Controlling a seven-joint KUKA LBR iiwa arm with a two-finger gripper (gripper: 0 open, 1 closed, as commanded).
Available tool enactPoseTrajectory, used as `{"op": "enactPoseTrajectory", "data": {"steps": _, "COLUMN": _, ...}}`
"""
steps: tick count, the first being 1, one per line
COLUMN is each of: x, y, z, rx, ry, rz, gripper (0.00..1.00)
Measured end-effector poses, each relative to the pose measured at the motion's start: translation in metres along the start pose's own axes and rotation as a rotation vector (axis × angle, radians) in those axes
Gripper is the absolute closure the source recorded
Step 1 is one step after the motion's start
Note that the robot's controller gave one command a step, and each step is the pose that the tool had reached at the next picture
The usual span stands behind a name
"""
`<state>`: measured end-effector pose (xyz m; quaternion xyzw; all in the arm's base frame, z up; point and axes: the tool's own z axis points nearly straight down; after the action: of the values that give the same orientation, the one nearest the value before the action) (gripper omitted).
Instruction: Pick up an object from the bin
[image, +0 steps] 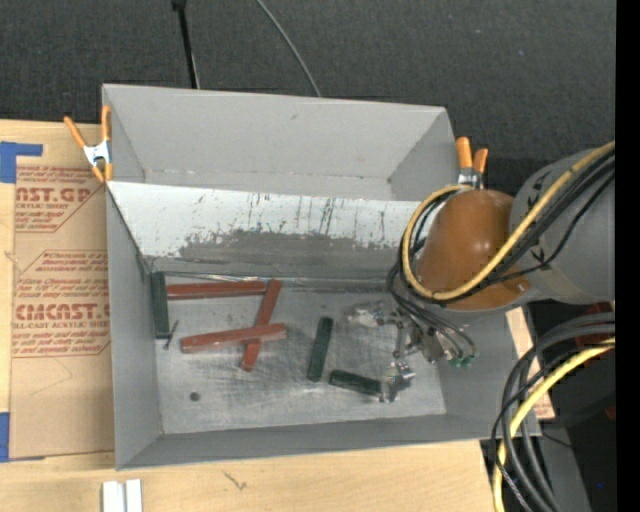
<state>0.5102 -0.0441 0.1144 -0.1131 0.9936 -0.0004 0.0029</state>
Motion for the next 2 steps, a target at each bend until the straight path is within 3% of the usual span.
{"op": "enactPoseTrajectory", "data": {"steps": 1, "x": 0.0022, "y": -0.0026, "z": 0.0347, "rx": -0.001, "ry": 0.006, "rz": 0.277, "gripper": 1.0}}
{"op": "enactPoseTrajectory", "data": {"steps": 2, "x": 0.0022, "y": -0.0025, "z": 0.0347, "rx": -0.001, "ry": 0.006, "rz": 0.277, "gripper": 1.0}}
